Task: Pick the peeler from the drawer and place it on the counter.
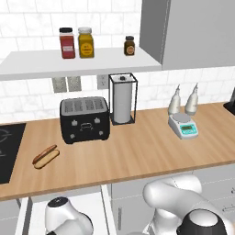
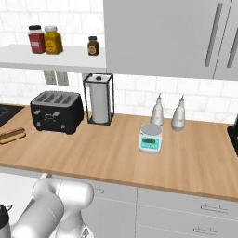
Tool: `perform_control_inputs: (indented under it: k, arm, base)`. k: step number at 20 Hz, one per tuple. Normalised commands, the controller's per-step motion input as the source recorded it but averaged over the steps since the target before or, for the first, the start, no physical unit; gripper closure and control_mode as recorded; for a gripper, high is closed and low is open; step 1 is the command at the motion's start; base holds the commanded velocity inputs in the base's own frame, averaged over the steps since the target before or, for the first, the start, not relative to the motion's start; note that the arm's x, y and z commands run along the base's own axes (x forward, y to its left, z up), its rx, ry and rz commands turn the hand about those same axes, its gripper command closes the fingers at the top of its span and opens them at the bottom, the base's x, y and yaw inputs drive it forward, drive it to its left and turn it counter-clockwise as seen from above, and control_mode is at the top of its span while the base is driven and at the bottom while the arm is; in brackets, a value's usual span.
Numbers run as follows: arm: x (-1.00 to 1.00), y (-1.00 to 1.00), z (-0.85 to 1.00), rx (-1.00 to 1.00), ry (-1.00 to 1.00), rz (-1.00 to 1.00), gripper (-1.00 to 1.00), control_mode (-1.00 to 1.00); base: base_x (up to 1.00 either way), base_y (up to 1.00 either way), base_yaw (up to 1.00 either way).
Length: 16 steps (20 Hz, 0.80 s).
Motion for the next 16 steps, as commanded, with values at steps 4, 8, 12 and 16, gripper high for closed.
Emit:
perform_control_inputs:
  k: [4,8,12,16]
  arm:
    - [0.46,-0.33,-0.08,0.00,-0.03,0.00,-1.00,-1.00]
    - [0.01,-0.09,-0.28,0.00,-0.13,0.00,-1.00,-1.00]
    - [0.06,-0.24,-0.30,0.00,-0.08,0.00,-1.00,-1.00]
    - [0.20,-0.41,-0.24,0.00,-0.04,0.00,-1.00,-1.00]
  base:
    - [0.00,0.00,0.00]
    - [0.00,0.00,0.00]
    - [0.00,0.00,0.00]
    - [0.00,0.00,0.00]
